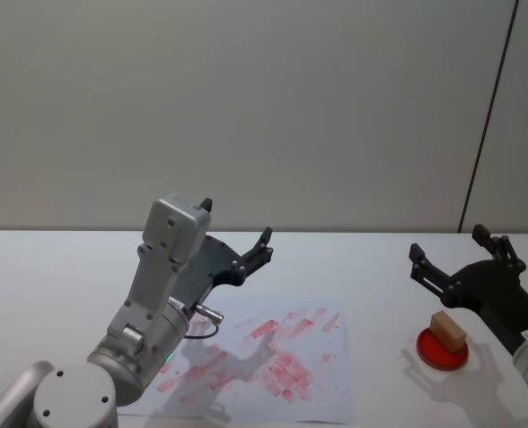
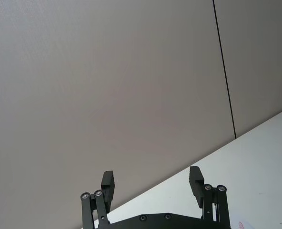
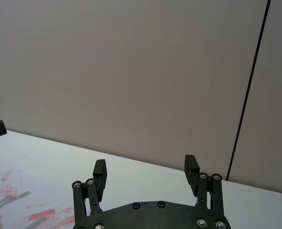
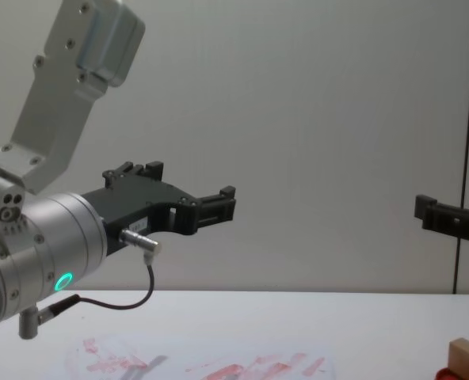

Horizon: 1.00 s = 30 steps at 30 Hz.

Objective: Use the one hand to pick up the stamp and affix it onto the A4 paper.

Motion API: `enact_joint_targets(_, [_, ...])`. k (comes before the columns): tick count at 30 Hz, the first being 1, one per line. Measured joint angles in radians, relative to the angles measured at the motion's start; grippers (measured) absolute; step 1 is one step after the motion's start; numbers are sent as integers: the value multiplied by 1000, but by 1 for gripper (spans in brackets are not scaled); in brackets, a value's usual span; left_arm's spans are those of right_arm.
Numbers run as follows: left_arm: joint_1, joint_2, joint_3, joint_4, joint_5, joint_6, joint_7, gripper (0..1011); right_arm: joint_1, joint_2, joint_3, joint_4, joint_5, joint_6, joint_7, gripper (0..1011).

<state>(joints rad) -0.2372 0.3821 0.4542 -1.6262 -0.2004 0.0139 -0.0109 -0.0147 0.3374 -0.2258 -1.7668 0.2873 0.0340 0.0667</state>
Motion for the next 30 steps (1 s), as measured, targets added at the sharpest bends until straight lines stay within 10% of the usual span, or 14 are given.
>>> enact_joint_targets(30, [0, 0, 0, 0, 0, 0, 0, 1003, 10, 43, 37, 85, 52, 76, 91, 1001])
